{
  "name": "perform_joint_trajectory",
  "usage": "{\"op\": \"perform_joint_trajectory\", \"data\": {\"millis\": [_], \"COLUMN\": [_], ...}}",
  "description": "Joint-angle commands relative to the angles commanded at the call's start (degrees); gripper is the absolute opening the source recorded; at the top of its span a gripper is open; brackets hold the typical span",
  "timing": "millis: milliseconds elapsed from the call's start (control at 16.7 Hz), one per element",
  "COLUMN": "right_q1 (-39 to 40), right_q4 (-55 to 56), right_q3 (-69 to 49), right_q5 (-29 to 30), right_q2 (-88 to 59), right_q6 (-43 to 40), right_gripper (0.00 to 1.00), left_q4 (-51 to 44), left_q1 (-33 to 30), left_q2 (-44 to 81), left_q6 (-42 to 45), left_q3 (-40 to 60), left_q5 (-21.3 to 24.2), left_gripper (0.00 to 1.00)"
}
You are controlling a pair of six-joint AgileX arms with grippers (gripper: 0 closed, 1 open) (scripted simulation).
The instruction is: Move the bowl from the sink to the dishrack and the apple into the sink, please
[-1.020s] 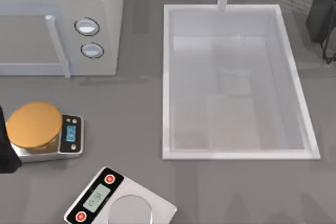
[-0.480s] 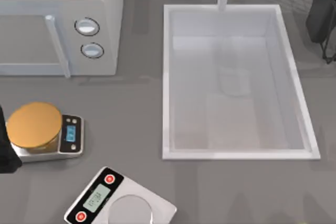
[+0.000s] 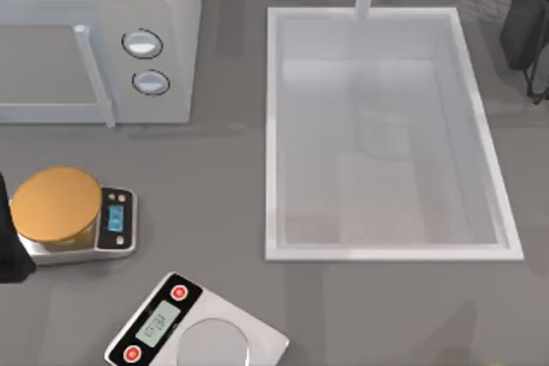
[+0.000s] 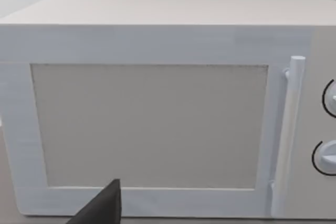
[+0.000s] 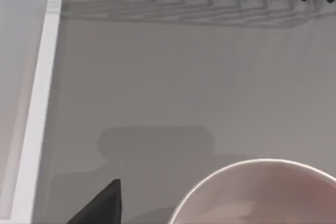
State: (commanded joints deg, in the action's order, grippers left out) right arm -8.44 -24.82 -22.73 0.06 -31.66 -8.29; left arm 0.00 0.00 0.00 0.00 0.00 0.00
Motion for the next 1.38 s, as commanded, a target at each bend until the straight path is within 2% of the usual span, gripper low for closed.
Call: {"op": "perform_joint_trajectory", "data": {"millis": [420,720,1140,1380], "right_q1": [-8.38,-12.00,-12.20,-12.26], "right_q4": [-24.77,-35.40,-36.50,-30.32], "right_q3": [-22.59,-32.24,-33.21,-28.86], "right_q5": [-0.04,-0.04,-0.05,-0.05], "right_q2": [-36.14,-51.12,-52.92,-56.91], "right_q6": [-8.17,-11.67,-12.06,-11.99], "right_gripper": [1.00,1.00,1.00,1.00], "left_q4": [0.00,0.00,0.00,0.00], "left_q1": [0.00,0.00,0.00,0.00], "left_q2": [0.00,0.00,0.00,0.00], "left_q6": [0.00,0.00,0.00,0.00], "left_q3": [0.00,0.00,0.00,0.00], "left_q5": [0.00,0.00,0.00,0.00], "left_gripper": [1.00,1.00,1.00,1.00]}}
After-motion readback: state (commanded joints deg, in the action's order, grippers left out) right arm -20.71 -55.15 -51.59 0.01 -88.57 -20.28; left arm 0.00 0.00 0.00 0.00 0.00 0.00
